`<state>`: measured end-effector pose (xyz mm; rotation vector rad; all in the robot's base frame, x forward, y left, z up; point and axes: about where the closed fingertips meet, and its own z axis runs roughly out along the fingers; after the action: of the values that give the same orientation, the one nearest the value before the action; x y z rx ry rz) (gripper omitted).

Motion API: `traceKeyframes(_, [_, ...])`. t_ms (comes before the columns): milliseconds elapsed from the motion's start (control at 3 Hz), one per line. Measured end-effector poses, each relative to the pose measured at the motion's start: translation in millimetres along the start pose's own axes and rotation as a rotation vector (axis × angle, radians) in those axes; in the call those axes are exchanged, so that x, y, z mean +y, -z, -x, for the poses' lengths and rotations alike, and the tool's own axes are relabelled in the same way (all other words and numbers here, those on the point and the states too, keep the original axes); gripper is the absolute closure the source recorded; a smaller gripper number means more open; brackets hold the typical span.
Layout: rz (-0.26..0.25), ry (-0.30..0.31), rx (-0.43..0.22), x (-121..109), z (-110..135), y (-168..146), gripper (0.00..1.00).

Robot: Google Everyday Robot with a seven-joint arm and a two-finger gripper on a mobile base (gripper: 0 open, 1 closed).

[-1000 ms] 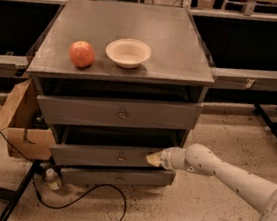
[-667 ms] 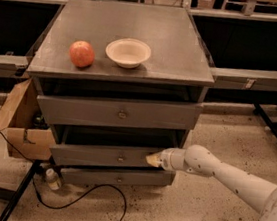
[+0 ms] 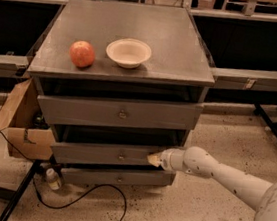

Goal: Close middle drawer

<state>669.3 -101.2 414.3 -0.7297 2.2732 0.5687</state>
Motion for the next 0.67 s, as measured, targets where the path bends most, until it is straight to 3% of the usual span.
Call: traceKeyframes(667, [-0.014, -0.002, -0.013, -2.2, 1.7, -1.4, 1.00])
